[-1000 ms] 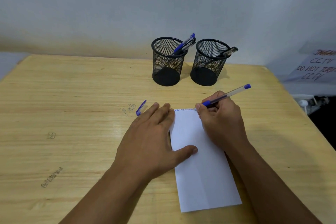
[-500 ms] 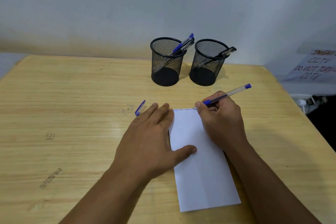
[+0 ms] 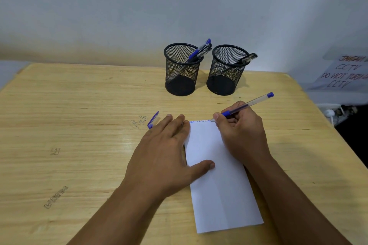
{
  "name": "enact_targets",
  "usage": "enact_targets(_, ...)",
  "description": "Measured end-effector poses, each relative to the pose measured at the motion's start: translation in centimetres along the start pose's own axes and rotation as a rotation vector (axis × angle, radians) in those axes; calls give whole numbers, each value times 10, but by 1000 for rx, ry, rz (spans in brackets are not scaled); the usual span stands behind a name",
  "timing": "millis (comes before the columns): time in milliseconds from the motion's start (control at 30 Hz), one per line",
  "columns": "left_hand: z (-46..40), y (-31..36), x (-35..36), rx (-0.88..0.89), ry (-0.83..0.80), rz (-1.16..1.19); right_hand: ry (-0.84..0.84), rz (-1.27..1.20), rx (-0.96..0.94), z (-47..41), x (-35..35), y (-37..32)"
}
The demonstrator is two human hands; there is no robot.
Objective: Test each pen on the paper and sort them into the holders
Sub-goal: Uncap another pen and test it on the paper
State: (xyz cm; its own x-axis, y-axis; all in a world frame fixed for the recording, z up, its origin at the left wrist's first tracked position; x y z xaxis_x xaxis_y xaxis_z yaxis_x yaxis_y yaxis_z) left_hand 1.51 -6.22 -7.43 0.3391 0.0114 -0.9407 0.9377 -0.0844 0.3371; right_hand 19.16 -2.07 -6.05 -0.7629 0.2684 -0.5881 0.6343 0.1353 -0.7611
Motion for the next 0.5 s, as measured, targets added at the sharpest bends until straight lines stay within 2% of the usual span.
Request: enact_targets(500,0,-1,0,-4,-3,-12,33,-26,-12,-1,-2,0)
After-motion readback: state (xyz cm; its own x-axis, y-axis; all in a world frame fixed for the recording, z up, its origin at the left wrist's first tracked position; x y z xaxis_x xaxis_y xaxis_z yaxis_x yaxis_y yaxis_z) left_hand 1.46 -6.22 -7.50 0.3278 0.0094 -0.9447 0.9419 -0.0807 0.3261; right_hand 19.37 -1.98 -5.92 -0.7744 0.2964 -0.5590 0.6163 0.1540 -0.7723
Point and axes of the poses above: each hand's wrist, its own z-axis away from the middle knuckle, its own x-axis out of the palm, y = z × x, the point moved 9 cm from there along -z, towards the middle knuckle, and after that the axes turned 10 degrees about -x, right-handed, at the moved point
